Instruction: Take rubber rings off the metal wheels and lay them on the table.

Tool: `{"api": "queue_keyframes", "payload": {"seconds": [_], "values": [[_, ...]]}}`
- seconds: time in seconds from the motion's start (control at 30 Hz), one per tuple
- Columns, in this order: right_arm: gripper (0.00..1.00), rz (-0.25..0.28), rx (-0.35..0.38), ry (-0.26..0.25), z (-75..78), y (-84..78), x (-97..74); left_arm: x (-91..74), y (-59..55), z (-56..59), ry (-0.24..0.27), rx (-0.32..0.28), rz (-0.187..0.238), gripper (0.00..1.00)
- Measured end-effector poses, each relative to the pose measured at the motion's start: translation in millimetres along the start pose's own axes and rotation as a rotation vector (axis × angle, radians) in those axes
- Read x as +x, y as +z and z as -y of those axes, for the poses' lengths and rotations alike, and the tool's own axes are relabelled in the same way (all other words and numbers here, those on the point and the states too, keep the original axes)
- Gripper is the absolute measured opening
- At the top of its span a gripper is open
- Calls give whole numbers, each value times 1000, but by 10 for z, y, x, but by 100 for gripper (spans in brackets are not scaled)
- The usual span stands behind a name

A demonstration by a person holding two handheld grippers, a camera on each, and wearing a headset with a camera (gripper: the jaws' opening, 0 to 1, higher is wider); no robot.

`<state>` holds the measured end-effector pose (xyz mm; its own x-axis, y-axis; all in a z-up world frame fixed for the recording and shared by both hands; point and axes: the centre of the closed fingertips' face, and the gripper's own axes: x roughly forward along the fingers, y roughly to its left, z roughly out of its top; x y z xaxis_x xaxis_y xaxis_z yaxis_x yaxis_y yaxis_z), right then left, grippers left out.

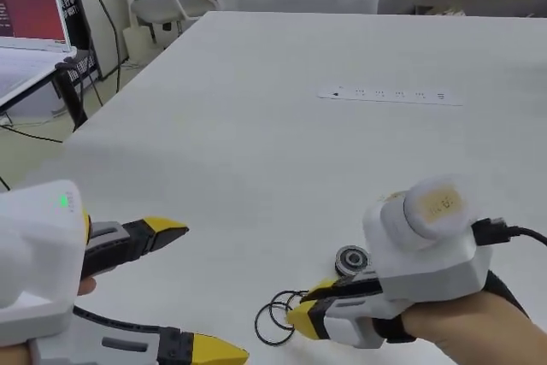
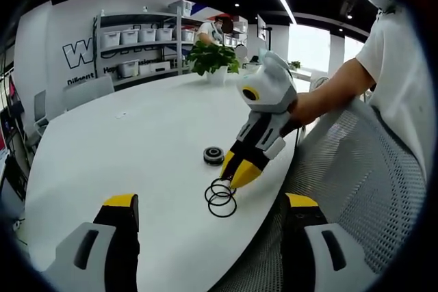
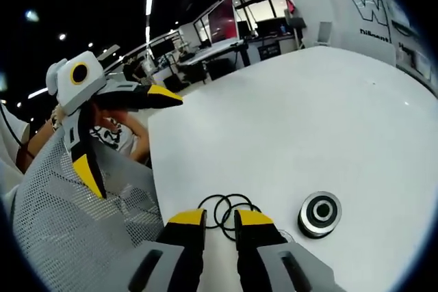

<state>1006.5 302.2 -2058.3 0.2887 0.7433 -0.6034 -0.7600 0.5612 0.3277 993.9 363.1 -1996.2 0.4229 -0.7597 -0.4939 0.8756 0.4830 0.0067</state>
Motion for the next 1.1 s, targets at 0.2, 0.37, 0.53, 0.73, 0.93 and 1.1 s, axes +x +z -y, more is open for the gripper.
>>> {"api": "queue_keyframes", "payload": {"seconds": [0.2, 0.37, 0.53, 0.73, 0.93, 1.1], "values": [[17, 60, 9, -19, 73, 172, -112, 0, -9, -3, 1, 4, -5, 84], [20, 120, -37, -24, 87, 351, -211, 2, -13, -3, 0, 6, -8, 84], [20, 200, -70, -37, 130, 547, -344, 6, -22, 1, -3, 7, -14, 84], [24, 253, -83, -74, 278, 657, -505, 11, -30, 15, -8, 10, -20, 84], [27, 303, -82, -118, 449, 730, -681, 13, -29, 21, -12, 13, -22, 84], [29, 332, -62, -135, 563, 729, -786, 13, -16, 28, -17, 13, -18, 85]]}}
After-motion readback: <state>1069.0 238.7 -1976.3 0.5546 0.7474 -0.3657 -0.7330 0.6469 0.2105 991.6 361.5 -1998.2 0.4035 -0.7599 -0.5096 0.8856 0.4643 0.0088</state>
